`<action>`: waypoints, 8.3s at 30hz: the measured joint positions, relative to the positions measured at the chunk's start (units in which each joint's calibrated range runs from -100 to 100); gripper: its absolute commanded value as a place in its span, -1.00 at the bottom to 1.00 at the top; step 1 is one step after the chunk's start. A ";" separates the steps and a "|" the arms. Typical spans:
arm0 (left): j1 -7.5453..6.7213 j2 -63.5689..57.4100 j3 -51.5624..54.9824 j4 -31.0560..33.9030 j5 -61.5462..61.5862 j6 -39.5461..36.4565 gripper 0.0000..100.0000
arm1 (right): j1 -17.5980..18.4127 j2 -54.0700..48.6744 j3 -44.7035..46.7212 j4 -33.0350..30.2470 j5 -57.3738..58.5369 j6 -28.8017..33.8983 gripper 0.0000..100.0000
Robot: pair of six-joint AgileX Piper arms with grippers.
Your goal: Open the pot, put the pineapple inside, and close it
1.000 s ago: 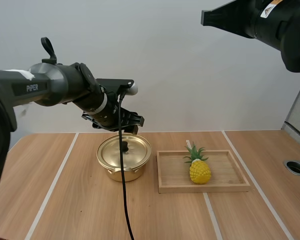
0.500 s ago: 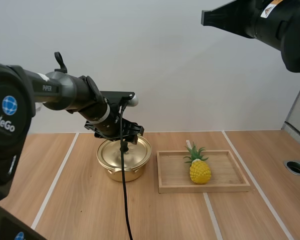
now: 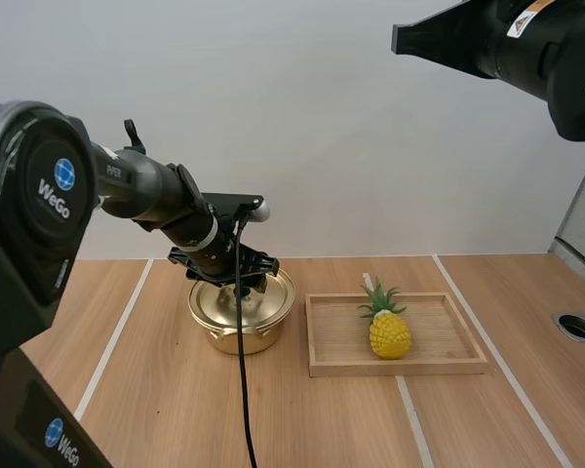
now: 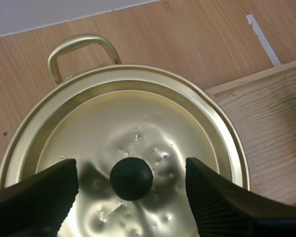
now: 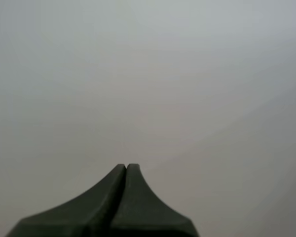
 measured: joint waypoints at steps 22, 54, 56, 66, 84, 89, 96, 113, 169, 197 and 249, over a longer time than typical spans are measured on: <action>-0.23 2.17 -0.83 -1.06 -2.44 1.56 -1.00 | 0.00 0.00 0.00 0.00 1.14 0.00 -1.00; -0.23 -19.65 -12.92 -0.72 -5.47 0.99 -1.00 | 0.00 0.00 0.00 0.00 2.13 0.00 -1.00; -0.23 -22.32 -14.61 -0.72 -6.96 0.99 -1.00 | 0.00 0.00 0.00 0.00 2.31 0.00 -1.00; -0.23 -32.78 -21.48 -0.72 -13.63 0.87 -1.00 | 0.00 0.00 0.00 2.25 5.04 0.32 -1.00; -0.17 -44.65 -27.71 -0.72 -20.56 0.84 -1.00 | 0.00 0.00 0.00 2.61 9.76 0.32 -1.00; -0.17 -44.65 -27.71 -0.72 -21.09 0.84 -1.00 | 0.00 0.00 0.00 2.02 10.49 0.32 -1.00; -0.17 -44.69 -27.71 -0.72 -21.23 0.84 -1.00 | 0.00 1.74 0.00 0.41 15.69 0.32 -1.00; -0.17 -44.69 -27.71 -0.84 -21.23 0.84 -1.00 | 0.00 10.36 0.00 0.05 26.32 -1.38 0.52; -0.17 -44.69 -27.71 -3.40 -21.23 0.84 -1.00 | 0.00 25.38 14.79 5.18 45.45 -8.66 1.00; -0.17 -44.69 -27.71 -3.40 -19.93 0.84 -1.00 | 0.22 35.41 23.26 11.26 27.61 -11.27 1.00; -0.17 -44.69 -27.71 -3.40 -19.93 0.84 -1.00 | 0.22 35.17 23.26 11.60 12.44 -12.53 -1.00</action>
